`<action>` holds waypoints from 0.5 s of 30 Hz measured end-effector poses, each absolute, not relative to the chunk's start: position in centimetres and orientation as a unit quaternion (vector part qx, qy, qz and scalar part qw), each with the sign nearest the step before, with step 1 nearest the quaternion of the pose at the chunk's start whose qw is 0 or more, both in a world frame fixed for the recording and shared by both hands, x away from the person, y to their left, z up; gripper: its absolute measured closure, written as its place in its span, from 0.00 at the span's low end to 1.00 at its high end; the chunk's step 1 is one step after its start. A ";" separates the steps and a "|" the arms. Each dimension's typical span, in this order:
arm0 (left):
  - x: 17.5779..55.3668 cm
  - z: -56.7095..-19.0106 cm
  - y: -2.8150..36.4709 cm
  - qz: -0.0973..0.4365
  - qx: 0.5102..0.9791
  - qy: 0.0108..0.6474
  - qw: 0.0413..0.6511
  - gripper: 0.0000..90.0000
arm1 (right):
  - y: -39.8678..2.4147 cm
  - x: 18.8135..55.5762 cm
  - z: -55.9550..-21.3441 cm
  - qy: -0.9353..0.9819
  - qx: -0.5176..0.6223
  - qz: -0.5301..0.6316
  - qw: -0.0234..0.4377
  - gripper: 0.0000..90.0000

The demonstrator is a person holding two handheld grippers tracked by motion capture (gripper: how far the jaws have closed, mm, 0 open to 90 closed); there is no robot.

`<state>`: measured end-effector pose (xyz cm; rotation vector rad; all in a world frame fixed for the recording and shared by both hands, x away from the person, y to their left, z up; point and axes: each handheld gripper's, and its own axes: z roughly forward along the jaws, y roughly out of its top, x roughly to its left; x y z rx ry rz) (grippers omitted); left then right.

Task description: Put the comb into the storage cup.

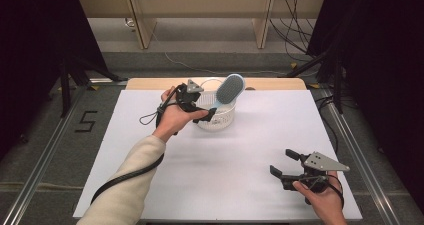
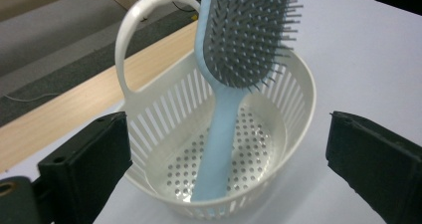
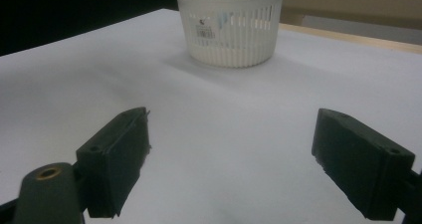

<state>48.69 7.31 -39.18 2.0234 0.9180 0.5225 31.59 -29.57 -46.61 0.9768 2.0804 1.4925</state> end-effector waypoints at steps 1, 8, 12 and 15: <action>48.5 -39.3 7.5 0.208 0.807 0.367 0.414 0.03 | -29.6 31.6 -46.6 0.744 0.349 0.534 0.200 0.17; 47.2 -40.4 9.3 0.202 0.805 0.376 0.412 0.00 | -29.6 31.6 -46.6 0.744 0.350 0.533 0.200 0.17; 46.4 -40.9 10.4 0.207 0.802 0.381 0.410 0.00 | -29.6 31.6 -46.6 0.743 0.351 0.533 0.201 0.17; 45.9 -41.0 11.1 0.207 0.799 0.383 0.415 0.00 | -29.6 31.6 -46.6 0.743 0.350 0.533 0.201 0.17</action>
